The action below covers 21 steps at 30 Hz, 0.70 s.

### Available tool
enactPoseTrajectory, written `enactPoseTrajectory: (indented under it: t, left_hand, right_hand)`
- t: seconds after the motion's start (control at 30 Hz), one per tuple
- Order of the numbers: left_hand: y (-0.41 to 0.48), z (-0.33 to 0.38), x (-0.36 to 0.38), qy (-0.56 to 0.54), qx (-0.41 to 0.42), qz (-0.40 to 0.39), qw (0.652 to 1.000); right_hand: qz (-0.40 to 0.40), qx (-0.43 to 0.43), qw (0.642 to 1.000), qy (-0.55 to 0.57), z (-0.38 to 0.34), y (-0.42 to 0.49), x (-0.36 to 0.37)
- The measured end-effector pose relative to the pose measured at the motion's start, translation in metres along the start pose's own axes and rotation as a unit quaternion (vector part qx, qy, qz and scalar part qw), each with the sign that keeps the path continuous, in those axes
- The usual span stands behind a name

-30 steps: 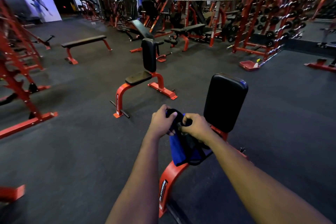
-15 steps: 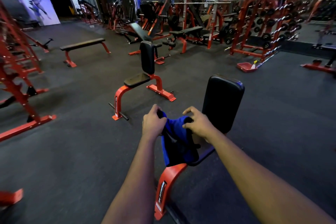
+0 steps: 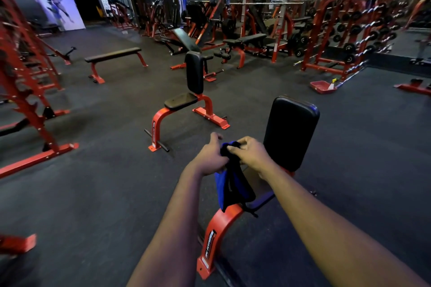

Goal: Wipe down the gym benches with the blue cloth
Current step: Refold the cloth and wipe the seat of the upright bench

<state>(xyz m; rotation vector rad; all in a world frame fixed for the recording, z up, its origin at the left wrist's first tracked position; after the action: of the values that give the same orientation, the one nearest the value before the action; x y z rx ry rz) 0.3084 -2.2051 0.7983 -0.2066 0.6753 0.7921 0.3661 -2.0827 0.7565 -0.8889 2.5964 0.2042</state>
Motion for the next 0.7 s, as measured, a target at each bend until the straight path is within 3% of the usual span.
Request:
enactPoseTrajectory:
  t: [0.13,0.23,0.3,0.33,0.4,0.47,0.57,0.7]
  left_hand:
    - [0.001,-0.004,0.003,-0.012,0.012,-0.026,1.000]
    - [0.003,-0.012,-0.013,-0.044,-0.008,0.053,0.998]
    - [0.007,-0.018,-0.029,-0.018,0.001,0.108,0.994]
    - [0.010,-0.022,-0.029,0.030,0.007,0.094,0.995]
    - [0.010,-0.028,-0.015,0.140,0.009,-0.012,0.990]
    - [0.009,-0.031,-0.005,0.147,0.001,-0.073,0.986]
    - [0.015,-0.022,-0.005,0.062,0.014,-0.047,0.997]
    - [0.024,-0.016,0.003,0.046,0.032,-0.001,0.998]
  right_hand:
    - [0.014,-0.006,1.000,0.007,0.001,-0.002,-0.009]
    - [0.031,-0.036,0.999,0.000,-0.007,-0.004,-0.017]
    - [0.001,-0.052,0.999,0.007,-0.009,-0.006,-0.015]
    - [-0.026,-0.056,0.998,0.020,-0.009,-0.007,-0.012]
    - [-0.066,-0.038,0.996,0.046,-0.009,-0.010,-0.012]
    - [-0.069,-0.015,0.994,0.079,-0.009,-0.010,-0.020]
    - [-0.074,0.053,0.988,0.127,0.011,-0.013,-0.028]
    - [-0.138,0.130,0.981,0.028,0.062,-0.024,-0.021]
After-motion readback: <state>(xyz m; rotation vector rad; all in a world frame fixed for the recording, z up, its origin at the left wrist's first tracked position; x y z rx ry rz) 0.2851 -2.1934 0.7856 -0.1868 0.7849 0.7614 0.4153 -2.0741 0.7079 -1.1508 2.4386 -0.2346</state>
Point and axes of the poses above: each hand's wrist, its own y-axis towards the middle knuckle, its own x-axis out of the palm, z = x × y, the point moved 10 cm from there along y, towards the middle knuckle, and after that the axes turned 12 degrees about z, right-handed, at the moved point
